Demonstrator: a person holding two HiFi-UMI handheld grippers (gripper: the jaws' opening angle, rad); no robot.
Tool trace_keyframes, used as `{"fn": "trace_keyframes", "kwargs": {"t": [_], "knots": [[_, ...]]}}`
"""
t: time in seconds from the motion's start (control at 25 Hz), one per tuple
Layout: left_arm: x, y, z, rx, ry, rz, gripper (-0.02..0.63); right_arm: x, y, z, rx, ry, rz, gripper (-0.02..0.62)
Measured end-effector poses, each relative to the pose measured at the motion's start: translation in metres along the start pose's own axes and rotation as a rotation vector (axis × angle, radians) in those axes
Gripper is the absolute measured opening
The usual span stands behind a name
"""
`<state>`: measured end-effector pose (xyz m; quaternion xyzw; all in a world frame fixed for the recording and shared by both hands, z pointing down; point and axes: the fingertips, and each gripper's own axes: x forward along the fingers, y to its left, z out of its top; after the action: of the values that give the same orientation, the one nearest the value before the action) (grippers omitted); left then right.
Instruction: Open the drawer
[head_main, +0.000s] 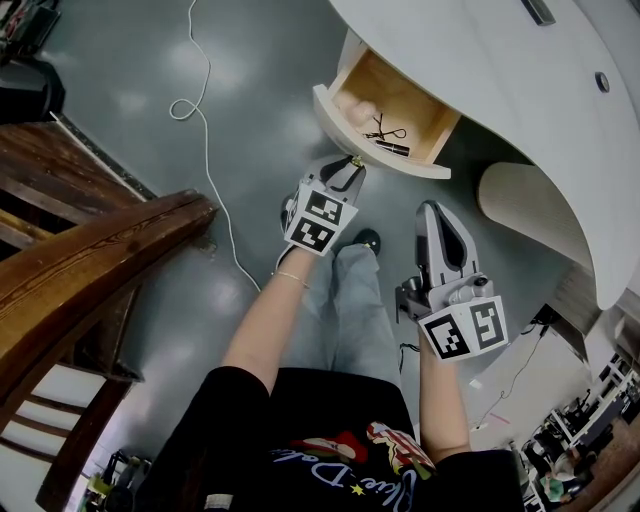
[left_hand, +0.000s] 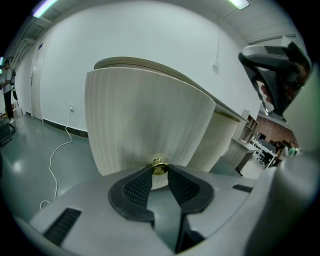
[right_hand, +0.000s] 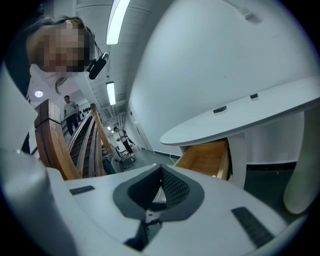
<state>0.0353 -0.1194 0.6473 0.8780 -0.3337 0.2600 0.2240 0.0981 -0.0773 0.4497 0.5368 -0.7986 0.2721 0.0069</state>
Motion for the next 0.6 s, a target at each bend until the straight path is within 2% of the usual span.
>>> {"fn": "trace_keyframes", "kwargs": {"t": [0.32,0.6], "knots": [[-0.016,-0.006,-0.024,-0.001,0.022,-0.004,0.098,-0.008,0.012,-0.013,-0.007,-0.004,-0.002,0.0],[-0.017,-0.005,-0.017,0.013,0.012,-0.009,0.098,-0.005,0.013,-0.008,-0.011,-0.006,0.001,0.0]]}}
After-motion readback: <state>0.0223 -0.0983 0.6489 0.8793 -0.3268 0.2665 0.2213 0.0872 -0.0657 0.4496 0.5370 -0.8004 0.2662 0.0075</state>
